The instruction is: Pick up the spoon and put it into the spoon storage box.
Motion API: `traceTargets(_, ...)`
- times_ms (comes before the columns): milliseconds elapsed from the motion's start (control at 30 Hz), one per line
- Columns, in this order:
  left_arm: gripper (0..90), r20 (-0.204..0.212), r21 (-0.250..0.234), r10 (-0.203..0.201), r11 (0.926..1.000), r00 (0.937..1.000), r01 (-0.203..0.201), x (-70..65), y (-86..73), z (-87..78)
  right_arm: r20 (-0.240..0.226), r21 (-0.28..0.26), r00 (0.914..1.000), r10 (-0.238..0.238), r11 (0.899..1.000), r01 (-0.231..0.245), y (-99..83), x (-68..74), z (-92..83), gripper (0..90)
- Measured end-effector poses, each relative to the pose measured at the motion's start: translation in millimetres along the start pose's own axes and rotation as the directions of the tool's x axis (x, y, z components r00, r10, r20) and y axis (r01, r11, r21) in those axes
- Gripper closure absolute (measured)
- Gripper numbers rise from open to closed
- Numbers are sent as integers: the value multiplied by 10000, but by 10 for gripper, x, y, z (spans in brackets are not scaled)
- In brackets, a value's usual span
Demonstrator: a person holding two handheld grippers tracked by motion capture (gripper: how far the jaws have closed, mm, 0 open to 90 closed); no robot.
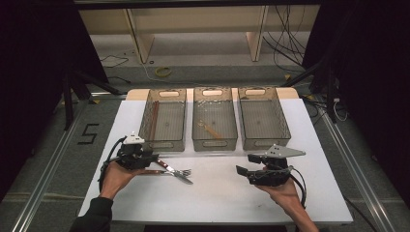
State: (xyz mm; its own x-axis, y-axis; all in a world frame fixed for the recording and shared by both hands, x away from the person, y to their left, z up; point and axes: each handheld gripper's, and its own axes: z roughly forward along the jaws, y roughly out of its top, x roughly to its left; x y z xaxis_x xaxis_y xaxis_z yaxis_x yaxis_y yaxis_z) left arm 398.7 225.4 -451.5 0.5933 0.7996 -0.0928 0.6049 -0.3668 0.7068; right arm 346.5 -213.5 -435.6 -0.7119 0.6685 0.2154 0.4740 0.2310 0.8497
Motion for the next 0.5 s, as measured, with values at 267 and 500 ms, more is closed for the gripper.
traceTargets(267,763,-165,294,70,9995,9998,-65,42,36,77,-80,-34,10000,0,10000,0,-46,25,-44,326)
traceTargets(500,822,-193,659,268,9975,9995,-255,43,52,166,-105,-153,9999,74,9999,-76,-85,43,-112,325)
